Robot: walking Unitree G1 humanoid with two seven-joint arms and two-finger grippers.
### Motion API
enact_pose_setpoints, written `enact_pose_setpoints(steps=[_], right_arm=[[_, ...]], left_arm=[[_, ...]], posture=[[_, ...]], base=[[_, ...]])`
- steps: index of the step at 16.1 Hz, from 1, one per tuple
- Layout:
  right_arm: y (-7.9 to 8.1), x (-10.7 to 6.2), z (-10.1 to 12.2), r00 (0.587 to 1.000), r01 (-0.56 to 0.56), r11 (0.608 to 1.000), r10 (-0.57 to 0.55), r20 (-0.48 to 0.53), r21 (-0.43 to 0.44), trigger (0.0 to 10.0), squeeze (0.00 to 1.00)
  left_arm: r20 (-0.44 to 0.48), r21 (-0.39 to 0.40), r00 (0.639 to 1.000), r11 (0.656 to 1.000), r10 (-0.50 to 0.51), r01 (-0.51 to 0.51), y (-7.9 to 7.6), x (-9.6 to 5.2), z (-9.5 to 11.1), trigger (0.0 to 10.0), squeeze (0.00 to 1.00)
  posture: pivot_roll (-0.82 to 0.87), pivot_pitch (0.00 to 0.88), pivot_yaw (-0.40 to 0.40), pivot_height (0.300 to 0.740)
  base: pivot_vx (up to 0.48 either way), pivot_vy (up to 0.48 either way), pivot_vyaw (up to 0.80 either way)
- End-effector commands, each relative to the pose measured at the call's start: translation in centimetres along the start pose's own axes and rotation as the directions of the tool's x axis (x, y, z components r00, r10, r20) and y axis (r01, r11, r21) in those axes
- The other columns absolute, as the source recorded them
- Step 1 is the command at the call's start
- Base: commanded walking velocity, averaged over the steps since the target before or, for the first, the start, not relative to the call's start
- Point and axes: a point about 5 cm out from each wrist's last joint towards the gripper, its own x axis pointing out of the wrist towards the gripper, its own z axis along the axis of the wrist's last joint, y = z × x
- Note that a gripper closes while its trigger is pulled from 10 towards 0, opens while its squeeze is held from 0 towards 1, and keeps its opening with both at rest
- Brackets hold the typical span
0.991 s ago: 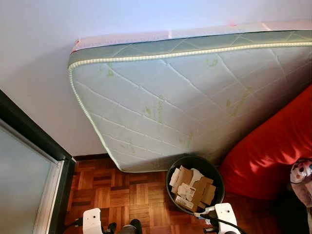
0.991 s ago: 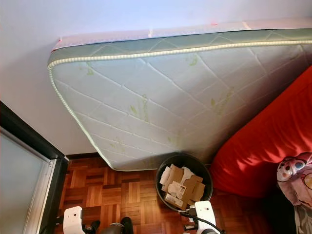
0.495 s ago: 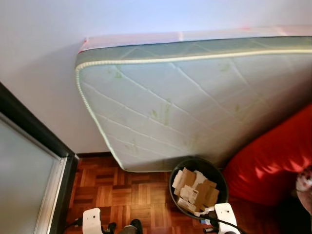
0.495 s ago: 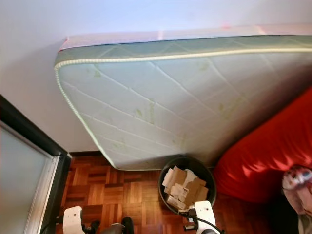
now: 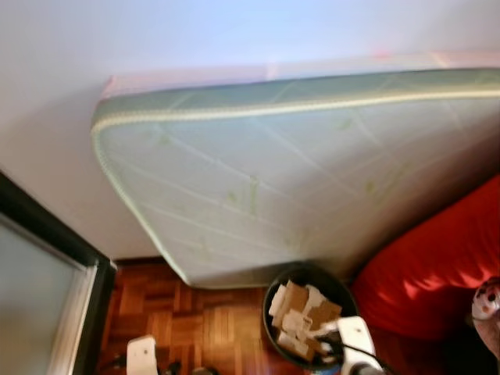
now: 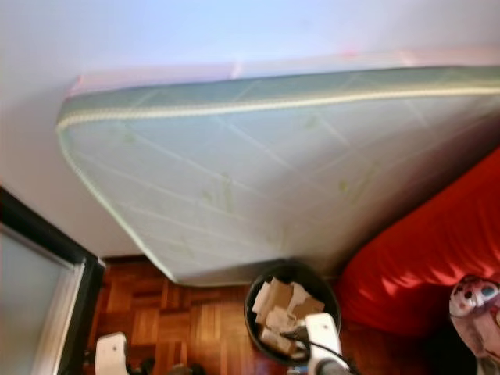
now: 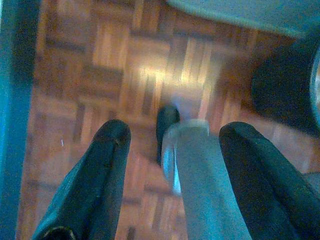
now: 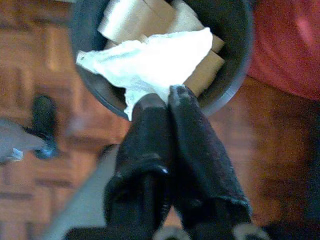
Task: Clean up the room
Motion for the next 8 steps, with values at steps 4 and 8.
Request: enact_pose_setpoints(steps=[4,8], right_arm=[[-0.7,-0.6,-1.7,0.999,0.01,1.0,-0.009,-0.034,0.013,10.0,0.0],[-0.5,-0.7,-1.2,0.998,-0.014,0.998,0.011,0.059,0.057,10.0,0.0]], left_arm=[[0.016,0.001,1.0,1.0,-0.019,0.019,-0.6,0.1,0.2,10.0,0.0],[0.191,0.033,0.979,0.998,-0.066,0.061,-1.8,0.6,3.9,10.0,0.0]], posture=[[-0.07,0.219,0.006,0.74],[-0.06,0.23,0.006,0.74]], base=[[0.0,0.0,0.0],[0.0,0.0,0.0]])
